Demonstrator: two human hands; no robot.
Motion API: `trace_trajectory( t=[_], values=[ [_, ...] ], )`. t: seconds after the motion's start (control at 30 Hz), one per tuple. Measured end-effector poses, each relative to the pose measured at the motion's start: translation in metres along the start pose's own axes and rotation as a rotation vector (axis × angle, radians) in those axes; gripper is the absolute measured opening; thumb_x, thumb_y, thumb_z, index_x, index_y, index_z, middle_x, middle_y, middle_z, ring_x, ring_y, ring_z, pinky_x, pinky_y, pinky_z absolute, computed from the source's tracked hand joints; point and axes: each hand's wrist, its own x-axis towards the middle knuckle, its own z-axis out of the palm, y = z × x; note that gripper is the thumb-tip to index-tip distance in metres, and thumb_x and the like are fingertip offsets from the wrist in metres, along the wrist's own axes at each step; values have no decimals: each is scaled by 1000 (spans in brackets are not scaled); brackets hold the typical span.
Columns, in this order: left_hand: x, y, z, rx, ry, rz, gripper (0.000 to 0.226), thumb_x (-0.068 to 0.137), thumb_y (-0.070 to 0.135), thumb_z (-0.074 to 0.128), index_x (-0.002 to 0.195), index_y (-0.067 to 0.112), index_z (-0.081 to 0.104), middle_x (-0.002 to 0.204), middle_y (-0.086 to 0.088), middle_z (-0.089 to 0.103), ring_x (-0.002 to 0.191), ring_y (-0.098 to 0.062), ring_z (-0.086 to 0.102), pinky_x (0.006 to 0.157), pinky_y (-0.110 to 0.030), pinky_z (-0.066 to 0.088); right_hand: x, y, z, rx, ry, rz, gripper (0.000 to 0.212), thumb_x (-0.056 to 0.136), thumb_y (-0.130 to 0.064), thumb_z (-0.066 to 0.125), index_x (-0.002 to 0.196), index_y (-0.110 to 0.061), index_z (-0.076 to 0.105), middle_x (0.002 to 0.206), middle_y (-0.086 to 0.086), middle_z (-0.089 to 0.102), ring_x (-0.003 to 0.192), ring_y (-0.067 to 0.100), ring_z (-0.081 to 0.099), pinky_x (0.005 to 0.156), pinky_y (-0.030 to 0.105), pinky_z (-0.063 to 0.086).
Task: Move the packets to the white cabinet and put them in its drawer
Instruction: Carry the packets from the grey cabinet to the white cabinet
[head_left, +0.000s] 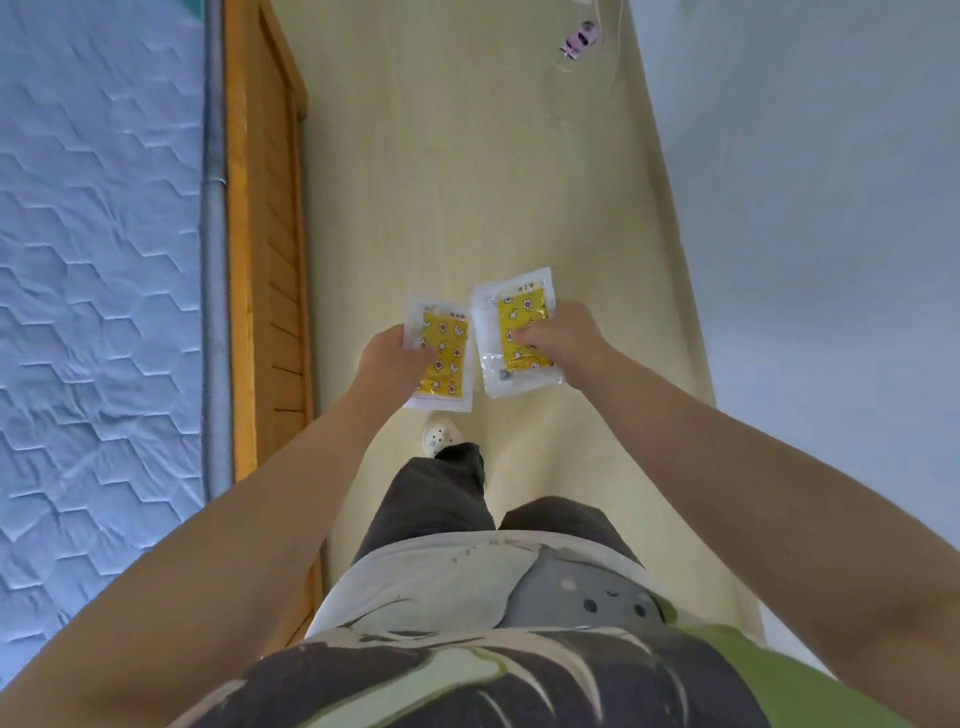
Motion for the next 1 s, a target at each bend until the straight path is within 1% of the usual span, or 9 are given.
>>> trace_trajectory(
  t=[0.1,0.17,0.27,0.47,0.57,0.7,0.87,0.93,1.0],
  values=[
    [46,35,-40,5,30,-32,17,91,15,52,101,8,64,87,-6,63,71,-19,55,63,-27,45,39,-66,14,-66,-14,-34,22,75,2,66,97,2,68,84,9,63,79,21,62,78,37,54],
    [76,57,-61,-26,41,-38,20,90,13,52,104,7,65,93,-9,66,73,-20,56,68,-30,47,63,-104,21,-89,-34,-58,23,76,2,66,98,3,68,88,15,68,81,24,65,82,40,54],
    [127,91,-90,-133,60,-52,19,90,12,53,105,10,66,95,-6,67,77,-20,59,74,-33,50,107,-162,32,-107,-54,-92,23,77,2,65,100,1,69,102,17,71,90,27,69,85,40,55],
    [254,168,-153,-272,138,-59,14,92,14,57,105,15,63,100,-3,69,88,-20,65,84,-34,54,232,-297,64,-223,-105,-188,26,76,-2,66,102,-1,68,96,11,71,79,20,64,72,28,52],
    [312,201,-193,-310,204,-117,14,93,14,58,105,15,63,93,1,67,85,-18,64,81,-31,54,286,-372,87,-301,-158,-231,28,75,-4,68,103,-2,68,98,12,71,86,24,67,77,33,53],
    [373,234,-243,-369,269,-194,13,93,15,58,106,18,59,85,5,61,71,-11,58,61,-20,48,339,-453,116,-404,-232,-272,27,75,-5,69,102,-2,69,99,11,71,87,24,67,79,32,52],
    [437,244,-316,-451,389,-306,33,92,16,59,124,9,58,106,-5,64,84,-19,61,71,-26,51,393,-546,185,-531,-356,-298,26,76,-4,69,102,-3,69,101,12,71,91,25,68,80,33,54],
    [463,240,-348,-498,436,-347,30,91,17,59,120,9,59,101,-5,64,82,-21,61,73,-28,50,411,-582,225,-627,-410,-354,24,77,-5,69,100,-4,70,100,11,71,90,24,68,79,32,53],
    [488,230,-381,-572,502,-386,23,91,16,58,113,10,60,85,-1,60,75,-20,56,64,-24,45,427,-618,273,-725,-455,-429,21,77,-5,67,98,-6,70,98,10,71,89,23,68,76,29,51]
  ],
)
